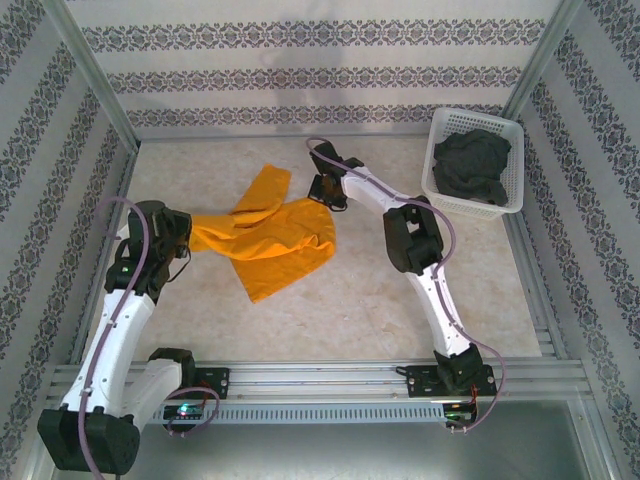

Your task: Fold and stack the t-shirts

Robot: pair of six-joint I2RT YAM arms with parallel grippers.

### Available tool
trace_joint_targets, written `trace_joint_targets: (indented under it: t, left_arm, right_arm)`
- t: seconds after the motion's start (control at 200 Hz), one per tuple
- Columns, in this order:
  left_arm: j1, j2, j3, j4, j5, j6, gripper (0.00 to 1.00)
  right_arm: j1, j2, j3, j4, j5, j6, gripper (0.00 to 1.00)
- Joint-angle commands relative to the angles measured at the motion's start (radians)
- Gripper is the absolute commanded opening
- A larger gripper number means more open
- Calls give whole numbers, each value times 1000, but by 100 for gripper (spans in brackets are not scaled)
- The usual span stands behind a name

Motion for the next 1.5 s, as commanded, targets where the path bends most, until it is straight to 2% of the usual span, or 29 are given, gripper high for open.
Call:
trace_joint_targets:
  t: [0.0,0.145,0.3,0.395,0.56,0.625,0.689,0.799,0.884,0.989,1.049,1.074,1.114,1.159,1.224,1.324,1.494]
  left_arm:
    - [49,31,43,34,81,47,0]
    - [97,124,99,131,157,78,0]
    - [132,290,262,226,222,150,0]
    - [164,415,405,293,269,179,0]
    - [209,630,705,402,362,186,0]
    - [210,674,825,401,381,212,0]
    - [206,692,930,350,380,264,0]
    - [179,634,895,287,331,318,0]
    - [138,524,707,262,277,348,0]
    - [66,357,395,231,175,354,17]
    - [41,278,238,187,141,311,43]
    - [35,252,182,180,141,299,49]
    - [27,212,110,151,136,286,54]
    - [23,172,59,96,117,272,57]
    - [23,129,32,-3,77,266,58]
    - [26,115,64,-227,-22,267,62]
    - [51,172,97,-312,-18,272,62]
  right_arm:
    - [-62,-176,-33,94,13,-37,0]
    - [-125,-281,-9,143,-37,-61,0]
    - [-188,-299,144,160,-93,-70,0]
    - [-231,-247,337,165,-146,-57,0]
    - [-286,-117,784,140,-187,-33,0]
    - [-306,-121,856,147,-182,-20,0]
    - [-320,-167,840,145,-178,-34,0]
    - [-311,-322,646,141,-159,-104,0]
    - [-278,-534,250,224,-77,-142,0]
    - [-237,-827,-358,379,88,-80,0]
    - [-227,-948,-641,403,144,6,0]
    - [-228,-982,-741,418,140,33,10]
    - [-231,-1021,-865,418,122,60,27]
    - [-236,-1045,-953,388,110,80,39]
    - [-256,-1071,-1050,350,91,115,48]
    - [-279,-1093,-1118,315,79,148,49]
    - [-278,-1030,-1062,252,51,150,49]
